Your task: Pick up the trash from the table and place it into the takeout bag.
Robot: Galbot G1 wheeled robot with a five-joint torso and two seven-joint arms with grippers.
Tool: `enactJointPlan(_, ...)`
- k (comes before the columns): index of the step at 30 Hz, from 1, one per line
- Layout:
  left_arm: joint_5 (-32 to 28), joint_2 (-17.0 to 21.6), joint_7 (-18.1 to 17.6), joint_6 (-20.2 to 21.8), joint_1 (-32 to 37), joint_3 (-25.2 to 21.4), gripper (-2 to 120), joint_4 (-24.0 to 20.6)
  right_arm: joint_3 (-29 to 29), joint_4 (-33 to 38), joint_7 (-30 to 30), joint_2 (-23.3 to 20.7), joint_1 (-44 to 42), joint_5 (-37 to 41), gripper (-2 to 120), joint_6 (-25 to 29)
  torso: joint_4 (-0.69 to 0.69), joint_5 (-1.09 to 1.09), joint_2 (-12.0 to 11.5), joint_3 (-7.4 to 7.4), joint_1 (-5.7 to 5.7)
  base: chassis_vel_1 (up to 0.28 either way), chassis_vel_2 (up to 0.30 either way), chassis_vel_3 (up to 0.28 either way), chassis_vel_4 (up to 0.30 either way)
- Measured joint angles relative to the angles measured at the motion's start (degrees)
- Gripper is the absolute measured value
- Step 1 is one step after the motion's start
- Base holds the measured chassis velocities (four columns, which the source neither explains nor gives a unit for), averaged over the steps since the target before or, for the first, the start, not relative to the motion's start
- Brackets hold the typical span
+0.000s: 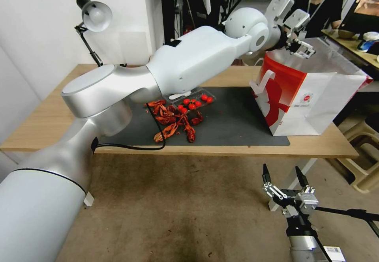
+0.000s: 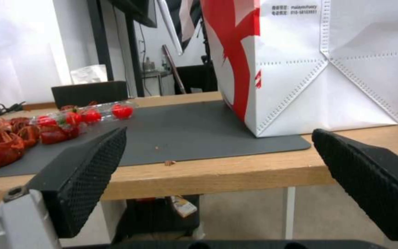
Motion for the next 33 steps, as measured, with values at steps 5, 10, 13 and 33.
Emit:
enactJointPlan(5, 0.6, 2.9, -4.4, -1.8, 1.8, -0.7, 100, -5.0, -0.1, -0.4, 0.0, -0.1, 0.5, 0.1, 100, -0.6, -0.02, 0.0, 0.0, 0.0, 0.0, 0.0, 0.0, 0.0, 0.0)
enactJointPlan(10, 2.9, 7.7, -16.8, -7.3, 4.6, -0.1, 100, -10.3, -0.4, -0.9, 0.0, 0.2, 1.1, 0.1, 100, -0.6, 0.05, -0.01, 0.0, 0.0, 0.01, 0.0, 0.0, 0.0, 0.0)
enactJointPlan(13, 5.0, 9.9, -22.8, -9.9, 6.4, 0.6, 100, -14.6, -0.5, -0.9, 0.0, 0.1, 1.1, 0.1, 100, -0.6, 0.01, -0.01, 0.0, 0.0, 0.01, 0.0, 0.0, 0.0, 0.0)
enactJointPlan(33, 21.5, 19.1, -50.0, -18.6, 20.8, 1.9, 100, -25.4, -0.4, -1.6, -0.1, -1.6, 2.3, 1.9, 100, -0.8, 0.01, -0.01, 0.0, 0.0, 0.0, 0.0, 0.0, 0.0, 0.0)
